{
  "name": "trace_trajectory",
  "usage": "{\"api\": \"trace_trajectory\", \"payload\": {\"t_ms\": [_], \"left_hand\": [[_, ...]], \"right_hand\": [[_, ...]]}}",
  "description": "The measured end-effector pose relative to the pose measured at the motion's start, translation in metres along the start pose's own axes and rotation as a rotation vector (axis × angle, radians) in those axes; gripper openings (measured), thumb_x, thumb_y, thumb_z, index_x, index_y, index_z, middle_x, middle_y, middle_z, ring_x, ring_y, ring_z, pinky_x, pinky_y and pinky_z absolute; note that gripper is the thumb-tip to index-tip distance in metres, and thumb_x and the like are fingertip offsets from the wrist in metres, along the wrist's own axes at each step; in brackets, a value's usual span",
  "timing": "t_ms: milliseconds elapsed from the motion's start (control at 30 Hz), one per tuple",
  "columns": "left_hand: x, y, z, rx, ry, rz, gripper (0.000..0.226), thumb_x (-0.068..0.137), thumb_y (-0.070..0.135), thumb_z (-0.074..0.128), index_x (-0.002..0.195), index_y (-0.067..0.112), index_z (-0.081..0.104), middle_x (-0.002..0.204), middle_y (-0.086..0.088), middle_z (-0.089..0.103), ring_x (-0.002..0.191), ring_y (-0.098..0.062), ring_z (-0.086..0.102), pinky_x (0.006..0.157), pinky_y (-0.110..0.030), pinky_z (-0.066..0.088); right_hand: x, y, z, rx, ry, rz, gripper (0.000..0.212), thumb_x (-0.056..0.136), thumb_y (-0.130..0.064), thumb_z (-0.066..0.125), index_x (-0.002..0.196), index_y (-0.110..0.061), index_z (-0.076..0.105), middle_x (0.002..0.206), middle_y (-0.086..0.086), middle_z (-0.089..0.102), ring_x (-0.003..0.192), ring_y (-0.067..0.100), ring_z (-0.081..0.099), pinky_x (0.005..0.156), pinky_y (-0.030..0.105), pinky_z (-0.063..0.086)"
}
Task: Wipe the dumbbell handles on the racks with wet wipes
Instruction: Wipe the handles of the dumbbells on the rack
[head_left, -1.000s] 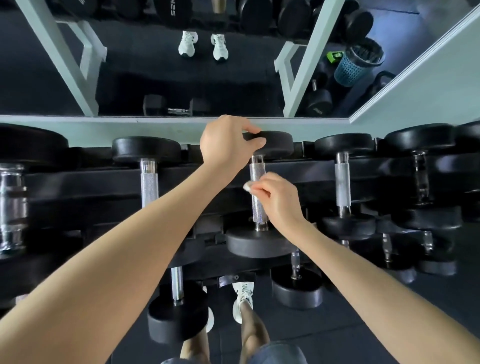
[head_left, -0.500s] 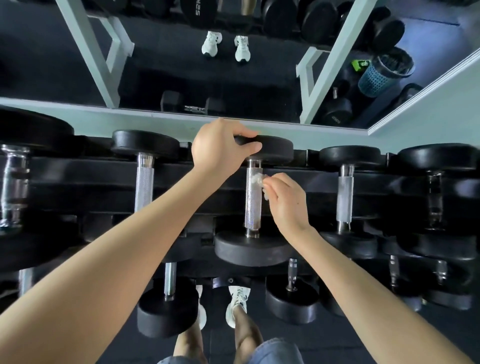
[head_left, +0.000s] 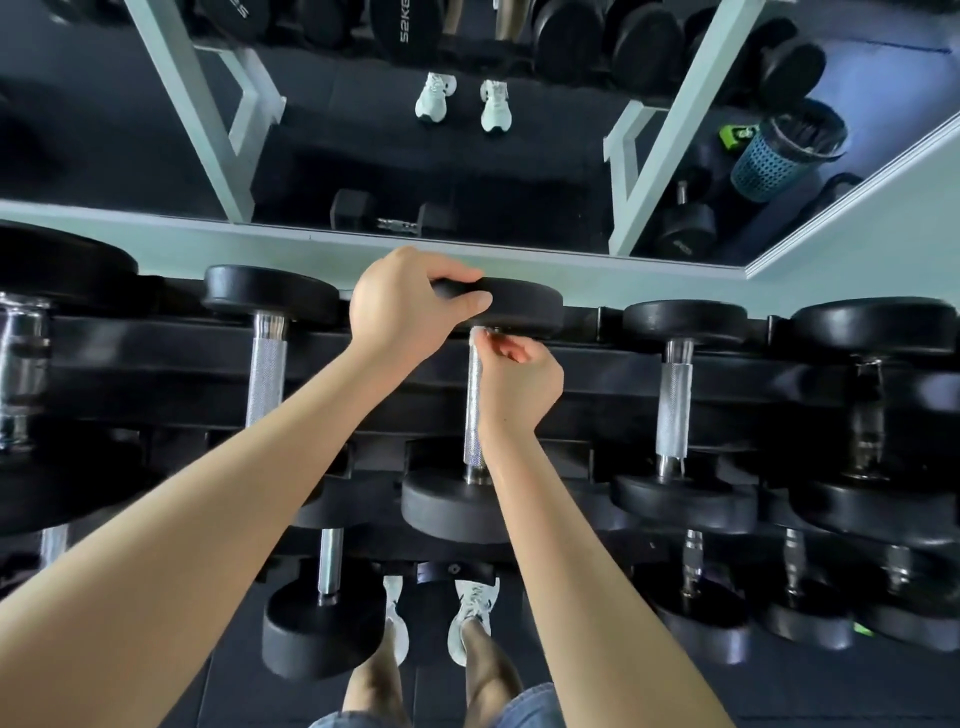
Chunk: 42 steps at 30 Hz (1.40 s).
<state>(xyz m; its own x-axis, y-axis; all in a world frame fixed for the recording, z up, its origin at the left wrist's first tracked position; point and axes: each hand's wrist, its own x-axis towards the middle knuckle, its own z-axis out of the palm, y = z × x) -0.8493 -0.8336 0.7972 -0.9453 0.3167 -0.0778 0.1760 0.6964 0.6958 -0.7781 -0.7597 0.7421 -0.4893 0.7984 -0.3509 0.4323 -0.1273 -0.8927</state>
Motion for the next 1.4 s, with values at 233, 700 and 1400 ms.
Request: {"api": "trace_trajectory", "payload": {"t_ms": [233,700,1400], "left_hand": [[-0.001,0.002,-0.001,-0.016,-0.005,-0.019,0.023,0.080,0.040,0.072,0.101,0.032,0.073,0.100,0.017,0.068,0.090,-0.004,0.060,0.072,-0.027,0.052],[0.001,-0.001,-0.001,-0.009,-0.018,0.025,0.025,0.081,0.039,0.070,0.105,0.030,0.072,0.103,0.015,0.069,0.093,-0.004,0.060,0.068,-0.022,0.046],[0.002,-0.007,0.002,0.000,-0.021,0.036,0.025,0.081,0.044,0.069,0.104,0.033,0.071,0.103,0.014,0.069,0.087,-0.008,0.062,0.063,-0.024,0.048]], "right_hand": [[0.008,0.008,-0.017,0.170,-0.055,0.155,0.011,0.075,-0.014,0.079,0.072,-0.017,0.069,0.076,-0.002,0.072,0.076,0.011,0.069,0.072,0.022,0.053],[0.015,-0.004,-0.030,-0.124,-0.220,0.049,0.024,0.074,-0.021,0.080,0.061,-0.010,0.065,0.060,0.001,0.062,0.059,0.010,0.055,0.062,0.018,0.045],[-0.019,0.021,-0.058,-0.603,-0.321,-0.222,0.030,0.077,-0.019,0.077,0.065,0.005,0.064,0.070,0.004,0.070,0.065,0.014,0.062,0.063,0.026,0.049]]}}
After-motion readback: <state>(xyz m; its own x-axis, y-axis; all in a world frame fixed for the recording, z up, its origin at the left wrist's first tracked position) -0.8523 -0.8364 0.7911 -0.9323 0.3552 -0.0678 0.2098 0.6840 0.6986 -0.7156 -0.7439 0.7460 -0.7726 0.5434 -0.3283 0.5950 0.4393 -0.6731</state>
